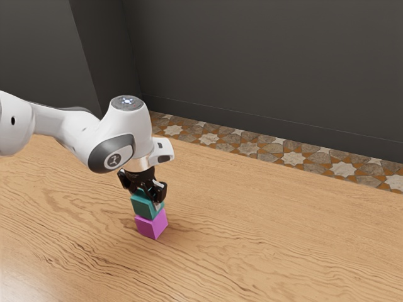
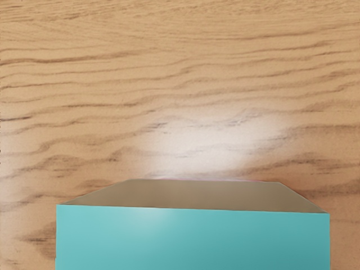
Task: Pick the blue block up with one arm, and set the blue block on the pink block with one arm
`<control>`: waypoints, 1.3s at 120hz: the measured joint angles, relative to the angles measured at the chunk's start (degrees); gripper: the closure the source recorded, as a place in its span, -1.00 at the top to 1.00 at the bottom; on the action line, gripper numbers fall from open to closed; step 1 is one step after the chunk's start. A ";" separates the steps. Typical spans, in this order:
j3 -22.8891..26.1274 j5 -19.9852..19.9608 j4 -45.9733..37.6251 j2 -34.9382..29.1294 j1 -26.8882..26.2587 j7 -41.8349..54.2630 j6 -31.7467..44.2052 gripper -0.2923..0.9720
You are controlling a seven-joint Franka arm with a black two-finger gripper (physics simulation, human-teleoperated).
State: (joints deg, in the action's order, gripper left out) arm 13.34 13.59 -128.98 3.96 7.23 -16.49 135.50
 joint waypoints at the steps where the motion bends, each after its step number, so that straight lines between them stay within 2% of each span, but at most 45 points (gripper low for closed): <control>1: 0.00 0.00 -0.01 -0.02 0.00 0.03 0.00 -0.10; 40: 0.00 -0.15 -1.02 -0.33 0.09 0.99 0.22 -0.09; 49: -0.01 -0.39 -0.99 -0.15 0.05 1.39 0.28 0.12; 60: 0.01 -0.78 -0.95 -0.08 0.03 2.10 0.32 0.25; 88: -0.30 -0.61 0.76 -0.14 -0.21 3.57 -0.06 0.44; 104: -0.78 0.58 8.31 -0.26 0.16 4.40 -4.36 0.49; 115: -3.02 0.20 12.37 -0.94 -0.51 5.88 -8.10 0.50; 134: -3.03 -2.85 18.57 -0.38 1.13 8.92 -15.65 0.52; 156: -2.92 -7.41 19.59 0.06 -0.14 11.62 -20.13 0.53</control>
State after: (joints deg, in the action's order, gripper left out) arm 10.42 6.18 -109.39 4.03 7.09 -4.87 115.36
